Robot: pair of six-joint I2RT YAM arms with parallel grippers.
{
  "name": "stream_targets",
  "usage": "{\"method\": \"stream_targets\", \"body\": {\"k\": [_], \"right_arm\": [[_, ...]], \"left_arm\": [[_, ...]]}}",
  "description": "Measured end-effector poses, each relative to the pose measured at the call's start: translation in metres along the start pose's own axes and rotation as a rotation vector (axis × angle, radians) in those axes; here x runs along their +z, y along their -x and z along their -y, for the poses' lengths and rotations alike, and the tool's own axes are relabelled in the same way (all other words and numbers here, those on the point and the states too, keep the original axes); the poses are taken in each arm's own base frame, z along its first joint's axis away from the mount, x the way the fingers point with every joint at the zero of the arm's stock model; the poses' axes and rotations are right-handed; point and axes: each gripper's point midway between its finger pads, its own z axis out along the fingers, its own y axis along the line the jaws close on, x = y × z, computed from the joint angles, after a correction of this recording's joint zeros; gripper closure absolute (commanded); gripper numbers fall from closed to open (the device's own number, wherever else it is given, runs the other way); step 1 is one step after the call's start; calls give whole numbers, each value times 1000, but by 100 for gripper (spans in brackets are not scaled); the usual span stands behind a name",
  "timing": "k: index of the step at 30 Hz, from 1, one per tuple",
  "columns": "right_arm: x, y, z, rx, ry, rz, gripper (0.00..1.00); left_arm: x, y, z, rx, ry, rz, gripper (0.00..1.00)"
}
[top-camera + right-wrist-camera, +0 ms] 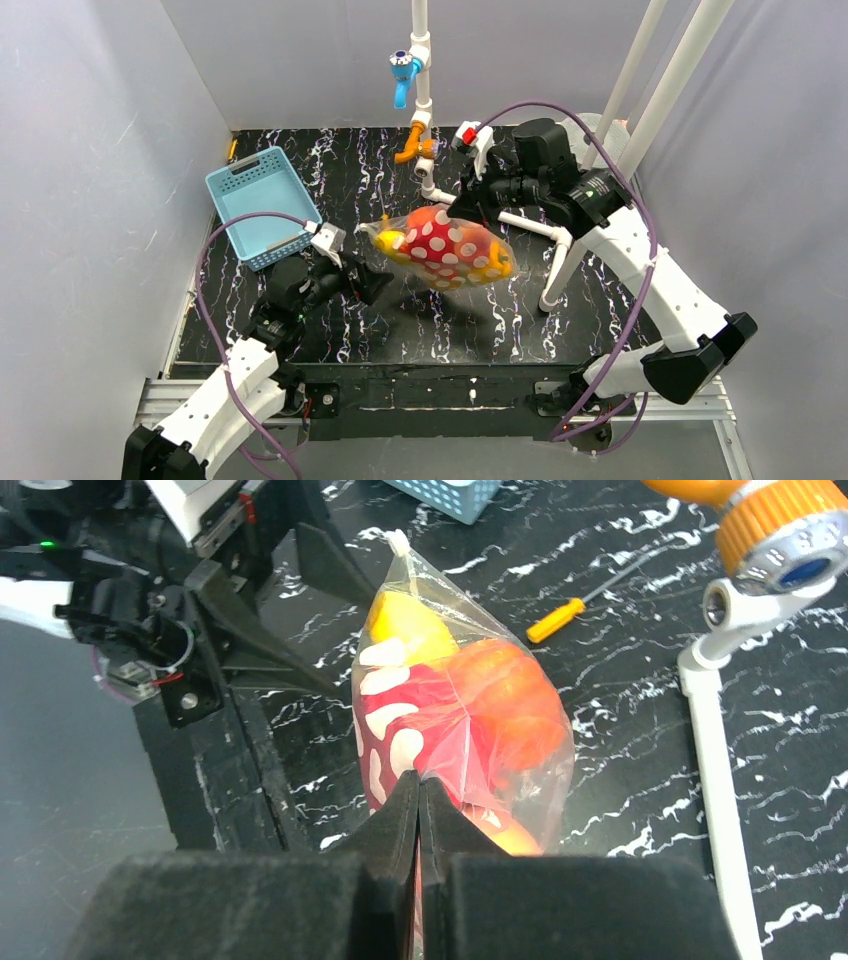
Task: Open the zip-top bag and remove the fake food
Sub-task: Adjust the zipper on the food storage bag.
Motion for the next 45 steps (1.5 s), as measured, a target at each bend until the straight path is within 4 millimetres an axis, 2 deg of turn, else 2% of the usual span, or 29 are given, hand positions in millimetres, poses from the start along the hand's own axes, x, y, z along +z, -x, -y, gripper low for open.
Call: {"method": "stream_targets", "body": {"k": [6, 11, 15, 21, 23, 32, 41, 45], "right_arm": [[-13, 8, -22, -41, 95, 41, 99], [-19, 11, -38, -77, 174, 62, 99], [-22, 10, -46, -84, 221, 62, 99], [-26, 10, -50, -94, 254, 72, 99], [-27, 9, -51, -93, 263, 72, 99], [-27, -4, -51, -70, 276, 55, 99], [-32, -19, -45, -58, 254, 49, 99], [-31, -23, -44, -56, 249, 46, 99]], "left_arm": [[-7, 28, 13, 15, -67, 206, 6], [-15, 39, 24, -35, -128, 329, 8], [-21, 50, 34, -120, -180, 394, 28], [-29, 71, 48, -248, -256, 459, 40], [-29, 73, 50, -283, -269, 460, 47], [-23, 76, 55, -342, -285, 411, 100], [-31, 93, 69, -259, -274, 329, 100], [-37, 90, 70, -248, -250, 295, 100]]}}
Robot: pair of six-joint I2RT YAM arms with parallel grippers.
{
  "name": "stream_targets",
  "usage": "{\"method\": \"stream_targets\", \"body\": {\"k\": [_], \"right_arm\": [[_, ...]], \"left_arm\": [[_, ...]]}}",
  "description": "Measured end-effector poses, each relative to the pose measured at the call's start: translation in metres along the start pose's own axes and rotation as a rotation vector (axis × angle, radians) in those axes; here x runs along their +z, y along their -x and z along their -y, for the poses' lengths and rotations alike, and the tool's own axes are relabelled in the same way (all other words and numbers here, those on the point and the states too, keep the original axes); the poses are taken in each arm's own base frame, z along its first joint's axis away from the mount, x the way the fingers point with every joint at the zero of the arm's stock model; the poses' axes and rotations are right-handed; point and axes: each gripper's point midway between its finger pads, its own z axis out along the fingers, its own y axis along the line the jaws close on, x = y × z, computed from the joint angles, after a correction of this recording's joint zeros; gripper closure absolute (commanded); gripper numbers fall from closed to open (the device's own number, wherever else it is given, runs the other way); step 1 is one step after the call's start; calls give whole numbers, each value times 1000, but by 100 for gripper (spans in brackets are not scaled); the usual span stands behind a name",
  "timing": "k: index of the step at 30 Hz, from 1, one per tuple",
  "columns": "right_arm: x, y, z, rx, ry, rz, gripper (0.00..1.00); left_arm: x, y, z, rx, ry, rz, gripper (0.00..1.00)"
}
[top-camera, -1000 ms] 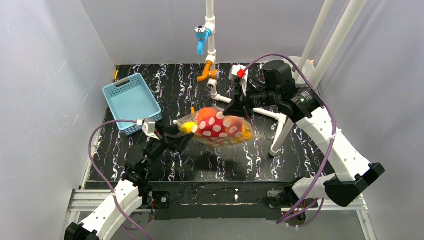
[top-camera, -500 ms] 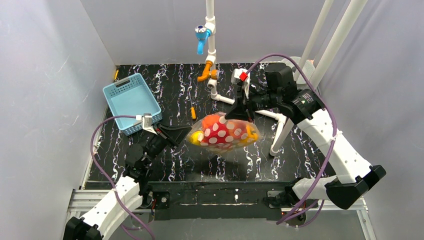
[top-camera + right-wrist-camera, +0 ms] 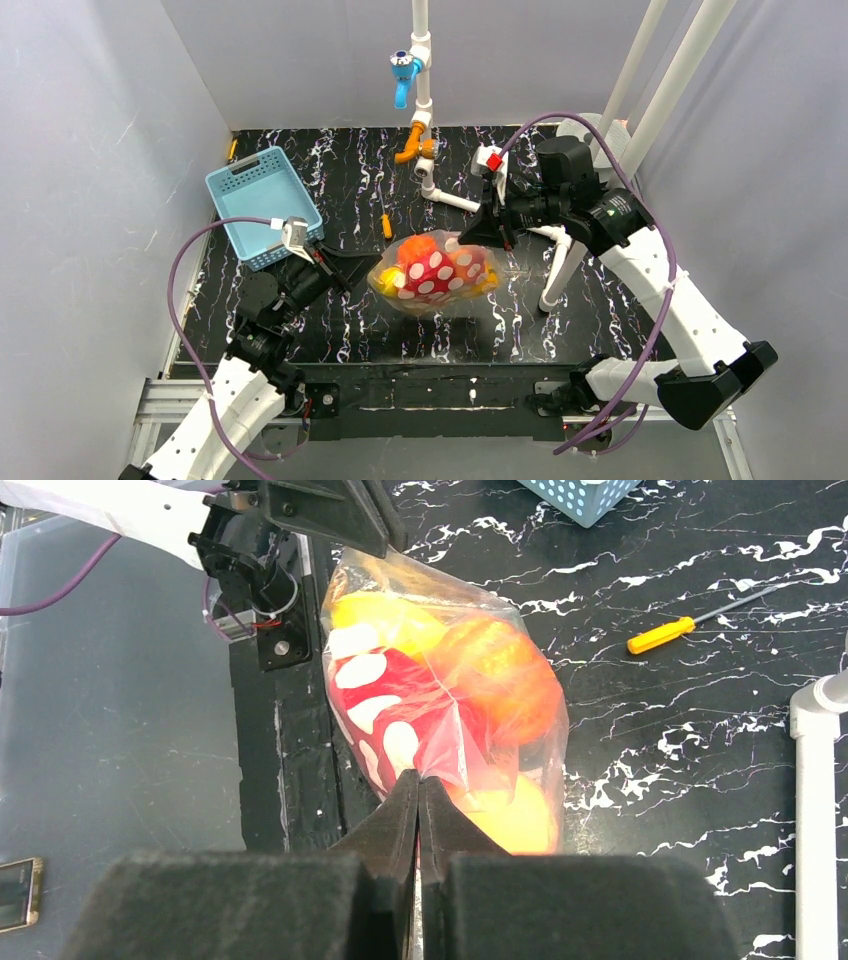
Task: Open the zip-top bag and remove the fake food
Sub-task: Adjust the zipper on the food storage bag.
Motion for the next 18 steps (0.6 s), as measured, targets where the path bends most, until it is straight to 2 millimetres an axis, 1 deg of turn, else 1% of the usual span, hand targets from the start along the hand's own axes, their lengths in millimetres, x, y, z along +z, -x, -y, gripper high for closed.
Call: {"method": "stream_targets", "body": {"k": [5, 10, 18], "right_arm": [[3, -6, 3, 6, 0, -6, 99], [4, -13, 7, 23, -6, -14, 99], [6, -18, 13, 30, -12, -14, 99]], "left_arm": [[-10, -11, -6, -13, 52, -47, 100], [-18, -14, -11, -2, 104, -76, 100], [-25, -21, -14, -5, 146, -124, 100]]}}
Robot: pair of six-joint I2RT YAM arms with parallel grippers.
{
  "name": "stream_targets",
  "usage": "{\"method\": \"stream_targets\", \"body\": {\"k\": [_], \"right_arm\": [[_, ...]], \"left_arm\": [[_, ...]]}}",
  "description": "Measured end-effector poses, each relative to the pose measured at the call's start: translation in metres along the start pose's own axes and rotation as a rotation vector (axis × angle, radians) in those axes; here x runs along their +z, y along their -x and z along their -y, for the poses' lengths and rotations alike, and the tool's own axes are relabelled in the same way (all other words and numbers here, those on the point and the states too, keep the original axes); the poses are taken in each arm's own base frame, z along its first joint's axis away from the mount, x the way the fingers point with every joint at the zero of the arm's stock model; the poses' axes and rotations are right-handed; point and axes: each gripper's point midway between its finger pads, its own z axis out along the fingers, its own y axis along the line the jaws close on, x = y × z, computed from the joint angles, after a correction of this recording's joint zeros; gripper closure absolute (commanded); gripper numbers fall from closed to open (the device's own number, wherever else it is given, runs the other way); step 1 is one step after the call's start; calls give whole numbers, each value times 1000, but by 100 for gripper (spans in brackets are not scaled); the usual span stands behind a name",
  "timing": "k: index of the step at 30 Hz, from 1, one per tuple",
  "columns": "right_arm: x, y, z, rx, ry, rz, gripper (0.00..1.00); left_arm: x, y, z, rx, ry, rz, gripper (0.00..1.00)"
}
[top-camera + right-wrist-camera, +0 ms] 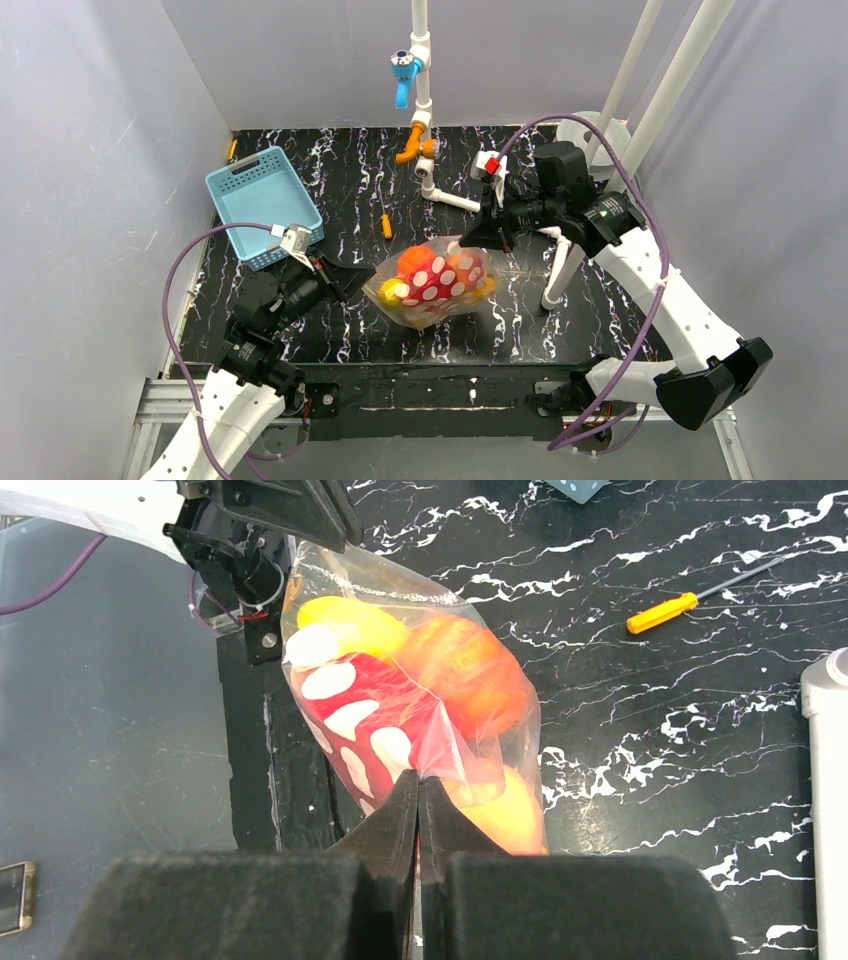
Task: Open the zip-top bag and remove the fake food
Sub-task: Adjust the zipper on the food storage bag.
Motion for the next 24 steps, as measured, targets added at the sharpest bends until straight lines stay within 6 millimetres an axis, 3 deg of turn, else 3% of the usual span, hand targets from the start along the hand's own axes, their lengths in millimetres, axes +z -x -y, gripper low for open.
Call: {"method": "stream_targets", "body": {"k": [4, 5, 7, 14, 16, 20, 24], "right_arm": [[3, -9, 2, 15, 4, -12, 99], [4, -11, 2, 20, 5, -15, 90], [5, -14, 6, 27, -15, -23, 98], [6, -20, 36, 22, -156, -52, 98], [8, -23, 45, 31, -186, -61, 89], [10, -31, 60, 56, -245, -88, 61], [11, -29, 57, 35, -216, -81, 31]], "left_arm": [[-2, -3, -1, -9, 17, -24, 100], [-2, -4, -1, -11, 20, -29, 100], [-2, -5, -2, -15, 26, -38, 100], [0, -10, -9, -30, 53, -59, 100], [2, -10, -12, -34, 64, -61, 100], [5, -14, -19, -51, 92, -76, 100], [13, -13, -22, -75, 116, -106, 100]]}}
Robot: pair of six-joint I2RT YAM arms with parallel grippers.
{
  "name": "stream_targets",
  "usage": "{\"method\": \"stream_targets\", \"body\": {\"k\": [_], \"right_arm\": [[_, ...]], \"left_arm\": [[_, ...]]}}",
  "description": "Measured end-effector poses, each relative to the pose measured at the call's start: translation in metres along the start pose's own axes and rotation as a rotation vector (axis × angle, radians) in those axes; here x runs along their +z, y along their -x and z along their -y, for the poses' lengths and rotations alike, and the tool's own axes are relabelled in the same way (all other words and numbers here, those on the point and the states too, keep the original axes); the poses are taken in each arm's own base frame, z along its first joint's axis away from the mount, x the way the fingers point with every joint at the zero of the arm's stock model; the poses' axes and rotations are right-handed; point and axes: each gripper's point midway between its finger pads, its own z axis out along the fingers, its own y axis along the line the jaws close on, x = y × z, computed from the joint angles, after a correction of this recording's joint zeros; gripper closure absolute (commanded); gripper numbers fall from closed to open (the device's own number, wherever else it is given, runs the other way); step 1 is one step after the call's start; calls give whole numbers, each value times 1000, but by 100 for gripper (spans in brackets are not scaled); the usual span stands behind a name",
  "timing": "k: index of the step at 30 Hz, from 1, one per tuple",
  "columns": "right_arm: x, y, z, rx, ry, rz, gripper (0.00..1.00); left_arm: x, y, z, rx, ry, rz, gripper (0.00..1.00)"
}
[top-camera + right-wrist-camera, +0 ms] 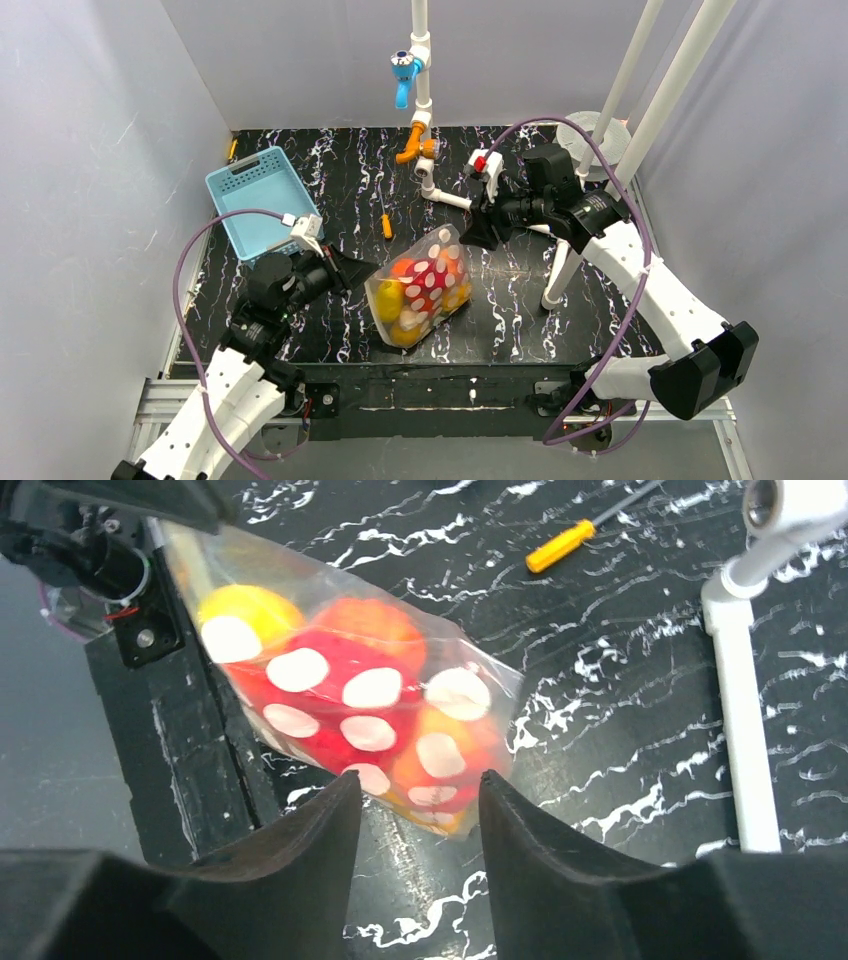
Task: Open the zip-top bag and remove the fake food
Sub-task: Adjust the zipper on the food storage bag.
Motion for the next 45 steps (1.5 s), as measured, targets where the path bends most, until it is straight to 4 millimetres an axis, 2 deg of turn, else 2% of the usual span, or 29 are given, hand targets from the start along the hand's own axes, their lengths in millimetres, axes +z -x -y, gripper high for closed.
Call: {"method": "stream_targets", "body": {"k": [2, 5, 9, 14, 18, 21, 24, 26, 29, 30, 31, 36, 37, 38, 40, 41, 42, 43, 45], "right_arm": [[-2, 2, -9, -18, 47, 4, 15], [-8, 11, -27, -72, 140, 17, 3], [-7, 25, -61, -194, 284, 28, 2], [20, 27, -99, -282, 438, -23, 5], [53, 18, -110, -293, 453, -100, 16], [73, 8, -109, -283, 406, -162, 26], [86, 3, -105, -270, 343, -196, 37], [90, 5, -98, -259, 287, -198, 55], [95, 9, -88, -239, 224, -192, 88], [96, 9, -87, -232, 209, -192, 96], [97, 10, -85, -226, 198, -191, 99], [100, 12, -85, -211, 184, -185, 99], [100, 13, -86, -211, 190, -182, 99], [100, 13, -88, -211, 198, -180, 99], [98, 13, -90, -209, 215, -174, 99], [97, 13, -91, -207, 223, -172, 99], [94, 12, -92, -201, 233, -170, 99], [90, 11, -92, -194, 242, -167, 99], [82, 10, -89, -176, 254, -155, 99]], "left_arm": [[5, 5, 3, -8, -3, -11, 100], [14, 13, 10, -17, -25, -24, 100], [26, 20, 19, -36, -58, -48, 100], [35, 26, 28, -59, -89, -74, 100], [39, 32, 38, -70, -112, -82, 100], [40, 35, 45, -73, -127, -84, 100], [40, 38, 49, -78, -137, -81, 100], [40, 38, 50, -87, -137, -80, 100], [40, 39, 51, -103, -133, -74, 100], [40, 40, 50, -107, -130, -72, 100], [40, 40, 50, -109, -128, -70, 100], [37, 43, 50, -109, -115, -52, 100], [36, 43, 50, -108, -114, -50, 95], [34, 43, 50, -108, -113, -49, 78], [31, 42, 51, -104, -113, -49, 32], [29, 42, 52, -100, -114, -48, 16], [27, 43, 53, -85, -114, -44, 6], [23, 45, 54, -72, -112, -39, 2], [14, 51, 61, -39, -118, -19, 2]]}}
